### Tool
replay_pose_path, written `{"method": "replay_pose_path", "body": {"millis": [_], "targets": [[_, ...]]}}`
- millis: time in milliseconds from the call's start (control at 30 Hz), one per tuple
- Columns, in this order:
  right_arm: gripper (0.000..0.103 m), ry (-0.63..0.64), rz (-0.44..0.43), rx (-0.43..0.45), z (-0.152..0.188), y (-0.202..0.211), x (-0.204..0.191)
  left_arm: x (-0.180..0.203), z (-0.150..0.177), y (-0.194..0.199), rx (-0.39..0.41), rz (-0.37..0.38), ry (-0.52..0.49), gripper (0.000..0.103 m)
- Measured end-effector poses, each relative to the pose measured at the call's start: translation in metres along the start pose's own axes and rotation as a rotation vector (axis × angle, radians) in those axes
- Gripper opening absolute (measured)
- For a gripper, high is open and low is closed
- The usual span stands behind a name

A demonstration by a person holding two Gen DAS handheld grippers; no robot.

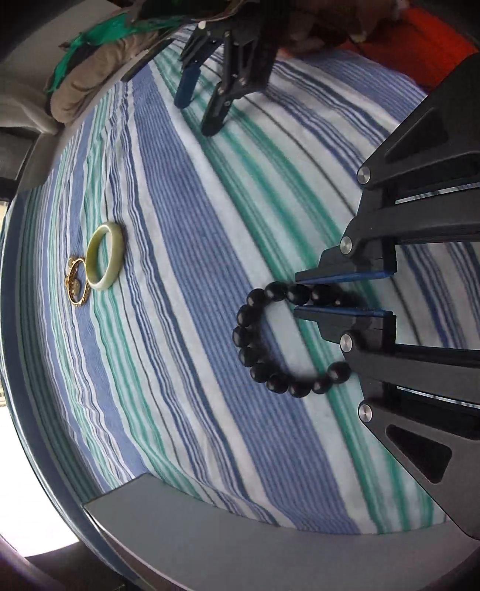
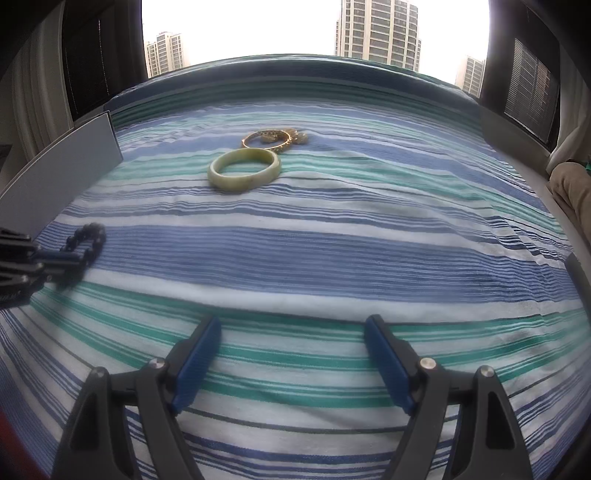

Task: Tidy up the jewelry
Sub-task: 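Grasp the black bead bracelet with the left tool while the right tool grasps the jade bangle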

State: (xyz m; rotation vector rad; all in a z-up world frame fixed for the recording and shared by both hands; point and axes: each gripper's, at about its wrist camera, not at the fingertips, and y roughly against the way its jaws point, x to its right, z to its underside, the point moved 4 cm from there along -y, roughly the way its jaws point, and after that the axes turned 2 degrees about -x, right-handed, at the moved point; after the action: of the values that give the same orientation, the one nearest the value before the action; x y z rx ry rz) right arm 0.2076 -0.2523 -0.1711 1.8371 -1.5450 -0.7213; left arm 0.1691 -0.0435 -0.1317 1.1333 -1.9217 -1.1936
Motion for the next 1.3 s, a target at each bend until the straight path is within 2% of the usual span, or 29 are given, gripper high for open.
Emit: {"method": "replay_pose_path", "body": {"millis": [67, 100, 167, 200, 233, 300, 433, 700, 1033, 1100, 1167, 1200, 1300], "targets": [[0.082, 0.001, 0.001, 0.000, 0.000, 0.000, 0.000, 0.001, 0.009, 0.004, 0.025, -0.023, 0.019, 0.013], [0.082, 0.000, 0.001, 0.000, 0.000, 0.000, 0.000, 0.001, 0.011, 0.004, 0.045, -0.038, 0.027, 0.019], [0.082, 0.000, 0.000, -0.001, 0.000, 0.000, 0.000, -0.002, 0.012, 0.003, 0.080, -0.067, 0.050, 0.048], [0.082, 0.000, 0.000, -0.001, 0.000, 0.000, 0.000, -0.007, 0.009, 0.000, 0.093, -0.096, 0.073, 0.071], [0.082, 0.000, 0.001, -0.001, 0.000, 0.000, 0.000, -0.011, 0.007, -0.004, 0.108, -0.116, 0.099, 0.080], [0.082, 0.000, 0.000, -0.001, 0.000, 0.000, 0.000, -0.016, 0.003, -0.008, 0.141, -0.105, 0.142, 0.084], [0.082, 0.001, 0.001, -0.001, 0.000, 0.000, 0.000, -0.014, 0.002, -0.012, 0.181, -0.123, 0.142, 0.089], [0.082, 0.001, 0.004, -0.002, 0.000, 0.000, 0.001, -0.011, 0.005, -0.012, 0.176, -0.117, 0.132, 0.096], [0.082, -0.003, -0.006, -0.020, -0.001, 0.001, 0.003, -0.010, 0.005, -0.012, 0.173, -0.110, 0.127, 0.098], [0.082, -0.009, -0.048, -0.110, -0.011, -0.001, 0.001, -0.010, 0.005, -0.012, 0.172, -0.105, 0.125, 0.098], [0.082, -0.043, -0.173, -0.152, -0.032, 0.003, -0.004, -0.010, 0.005, -0.012, 0.172, -0.103, 0.124, 0.098], [0.082, -0.045, -0.204, -0.138, -0.046, 0.007, -0.007, -0.010, 0.005, -0.013, 0.172, -0.103, 0.124, 0.098], [0.082, 0.051, -0.200, -0.090, -0.096, 0.008, -0.026, -0.009, 0.005, -0.013, 0.172, -0.104, 0.125, 0.098]]}}
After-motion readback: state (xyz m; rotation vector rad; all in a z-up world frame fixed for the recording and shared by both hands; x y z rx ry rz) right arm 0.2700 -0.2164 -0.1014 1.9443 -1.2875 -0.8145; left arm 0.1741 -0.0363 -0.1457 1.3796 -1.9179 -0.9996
